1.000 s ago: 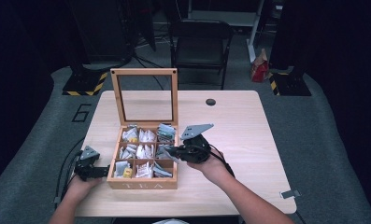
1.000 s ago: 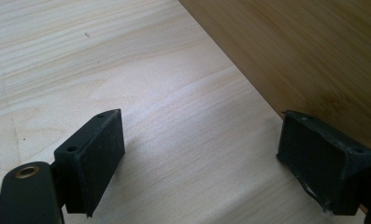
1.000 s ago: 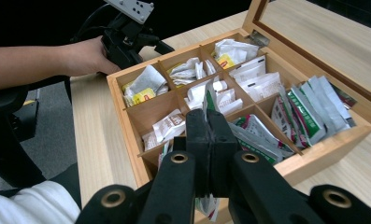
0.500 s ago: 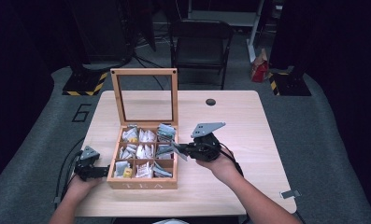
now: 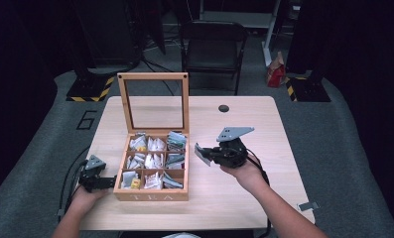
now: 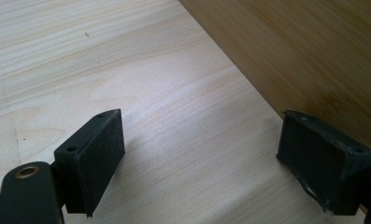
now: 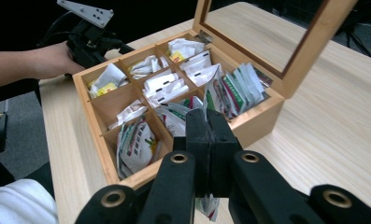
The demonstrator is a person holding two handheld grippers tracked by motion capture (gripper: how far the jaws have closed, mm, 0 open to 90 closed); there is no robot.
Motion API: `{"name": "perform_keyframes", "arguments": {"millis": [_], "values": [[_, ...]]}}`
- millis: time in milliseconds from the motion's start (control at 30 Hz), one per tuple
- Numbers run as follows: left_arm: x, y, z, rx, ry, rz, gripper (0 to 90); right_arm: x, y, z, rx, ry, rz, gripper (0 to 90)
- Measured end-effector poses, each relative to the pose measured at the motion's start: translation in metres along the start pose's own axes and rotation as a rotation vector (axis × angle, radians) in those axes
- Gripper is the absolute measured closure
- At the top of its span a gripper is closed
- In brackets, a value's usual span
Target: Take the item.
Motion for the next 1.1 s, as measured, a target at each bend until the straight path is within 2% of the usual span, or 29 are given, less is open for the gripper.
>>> {"name": "perform_keyframes", "arguments": {"millis": [633,1100], "values": [[0.000,0.000,0.000,0.000,-0.001,0.000,14.3,-0.031,0.026,-0.020,0.010,-0.043,-0.099,89.6],[0.000,0.000,0.000,0.000,0.000,0.000,14.3,-0.044,0.039,-0.028,0.010,-0.060,-0.149,89.6]]}}
Point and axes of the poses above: each handheld gripper's, and its own axes: y roughly backward along the jaws, z roughly out of its top, x roughly to its left, the point moved 2 cm from there along -y, roughly forward along the jaws, and after that the axes turned 3 degrees about -x, right-handed, at the moved point
